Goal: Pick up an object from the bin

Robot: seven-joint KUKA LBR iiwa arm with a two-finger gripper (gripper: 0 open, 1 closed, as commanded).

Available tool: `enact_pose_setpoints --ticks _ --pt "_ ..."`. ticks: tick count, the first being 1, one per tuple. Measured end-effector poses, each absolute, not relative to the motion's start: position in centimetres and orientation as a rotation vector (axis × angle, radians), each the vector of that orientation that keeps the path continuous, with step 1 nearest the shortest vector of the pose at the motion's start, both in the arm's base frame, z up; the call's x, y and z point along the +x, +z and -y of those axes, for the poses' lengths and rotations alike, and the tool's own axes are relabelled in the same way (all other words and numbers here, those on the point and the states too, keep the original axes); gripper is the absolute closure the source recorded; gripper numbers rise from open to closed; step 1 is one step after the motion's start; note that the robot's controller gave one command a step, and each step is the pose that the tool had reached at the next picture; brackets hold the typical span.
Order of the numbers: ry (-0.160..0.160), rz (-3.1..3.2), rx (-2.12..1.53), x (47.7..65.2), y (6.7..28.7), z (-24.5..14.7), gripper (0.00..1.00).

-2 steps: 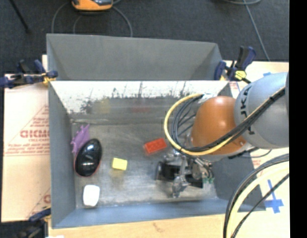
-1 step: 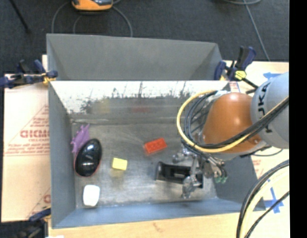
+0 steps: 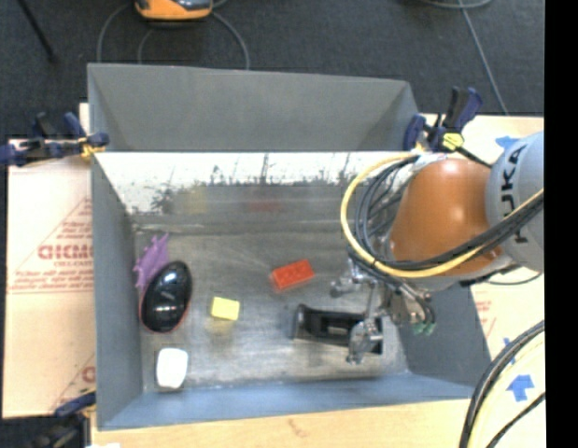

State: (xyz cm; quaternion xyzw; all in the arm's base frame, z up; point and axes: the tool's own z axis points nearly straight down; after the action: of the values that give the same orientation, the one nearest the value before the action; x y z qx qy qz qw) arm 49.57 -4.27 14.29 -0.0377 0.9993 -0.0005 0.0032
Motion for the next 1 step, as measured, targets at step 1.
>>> enact_pose_setpoints --ticks 1 --pt "0.001 -3.133 -0.098 51.04 7.59 5.26 0.00"
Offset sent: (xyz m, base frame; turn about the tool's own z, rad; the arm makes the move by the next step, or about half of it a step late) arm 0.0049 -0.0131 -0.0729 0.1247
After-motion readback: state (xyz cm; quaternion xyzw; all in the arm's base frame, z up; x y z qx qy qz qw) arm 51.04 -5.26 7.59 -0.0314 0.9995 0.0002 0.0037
